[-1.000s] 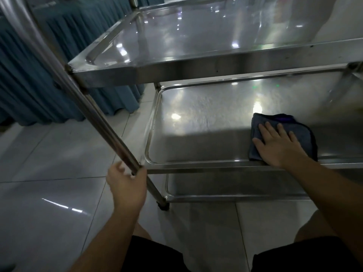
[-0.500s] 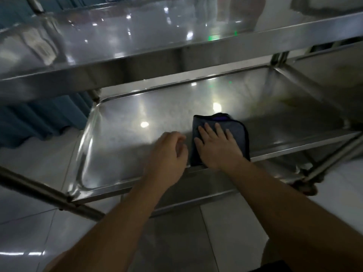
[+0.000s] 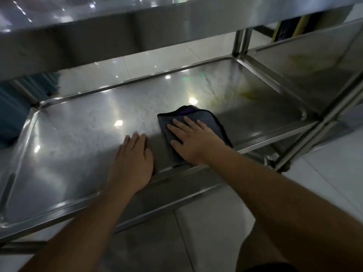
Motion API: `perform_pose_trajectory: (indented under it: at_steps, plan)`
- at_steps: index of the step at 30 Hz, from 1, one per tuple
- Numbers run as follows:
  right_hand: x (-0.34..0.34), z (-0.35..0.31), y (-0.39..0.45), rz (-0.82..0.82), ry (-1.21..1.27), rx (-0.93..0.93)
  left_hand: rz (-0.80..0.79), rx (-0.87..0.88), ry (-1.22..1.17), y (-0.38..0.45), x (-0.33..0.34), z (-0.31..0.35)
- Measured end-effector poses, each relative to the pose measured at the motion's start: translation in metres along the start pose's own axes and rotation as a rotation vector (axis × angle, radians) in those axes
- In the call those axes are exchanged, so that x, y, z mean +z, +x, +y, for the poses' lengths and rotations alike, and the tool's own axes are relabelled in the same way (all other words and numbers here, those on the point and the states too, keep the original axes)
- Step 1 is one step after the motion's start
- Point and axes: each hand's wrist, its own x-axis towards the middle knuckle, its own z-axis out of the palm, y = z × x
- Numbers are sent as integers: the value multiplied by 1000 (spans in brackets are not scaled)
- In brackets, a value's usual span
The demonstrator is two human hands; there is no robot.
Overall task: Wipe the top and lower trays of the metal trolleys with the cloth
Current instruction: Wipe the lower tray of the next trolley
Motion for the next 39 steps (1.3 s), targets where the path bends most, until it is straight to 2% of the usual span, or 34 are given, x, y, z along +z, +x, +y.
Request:
perform_pose_trajectory:
  at_steps: [4, 6, 11, 13, 16, 18, 20, 23, 25, 27, 30, 32, 37, 39]
  plan:
    - [-23, 90, -20, 72, -100, -1, -7, -12, 3, -1, -3, 1]
    - [-34, 139, -31, 43, -105, 59, -7, -17, 13, -3, -5, 3]
    - [-54, 249, -33, -21, -53, 438, -4, -31, 20, -5, -10, 7]
    - [-56, 264, -27, 3, 12, 570, -3, -28, 29, -6, -10, 9]
    - [-50, 241, -15, 40, 57, 647, -5, -27, 31, -6, -10, 11]
    - [-46, 204, -3, 56, 78, 610, -10, -25, 33, -5, -11, 11]
    - [-36, 148, 12, 80, 17, 487, -16, -26, 32, -6, -11, 11]
    - [-16, 41, 40, 128, -37, 161, -12, -21, 27, -7, -12, 13]
    - [-10, -10, 61, 91, -32, -77, -3, -11, 29, -7, -13, 12]
    - [-16, -25, 82, 29, -50, -223, -10, -22, 21, -6, -13, 13]
    - [-26, -5, 104, -6, -60, -251, -21, -45, -9, -6, -15, 13]
    - [-36, 37, 115, 23, -36, -144, -23, -54, -19, -6, -15, 13]
    - [-65, 220, 90, 117, 7, 458, -24, -65, -19, -6, -14, 13]
    - [-65, 254, 68, 96, 17, 581, -21, -61, -8, -6, -14, 14]
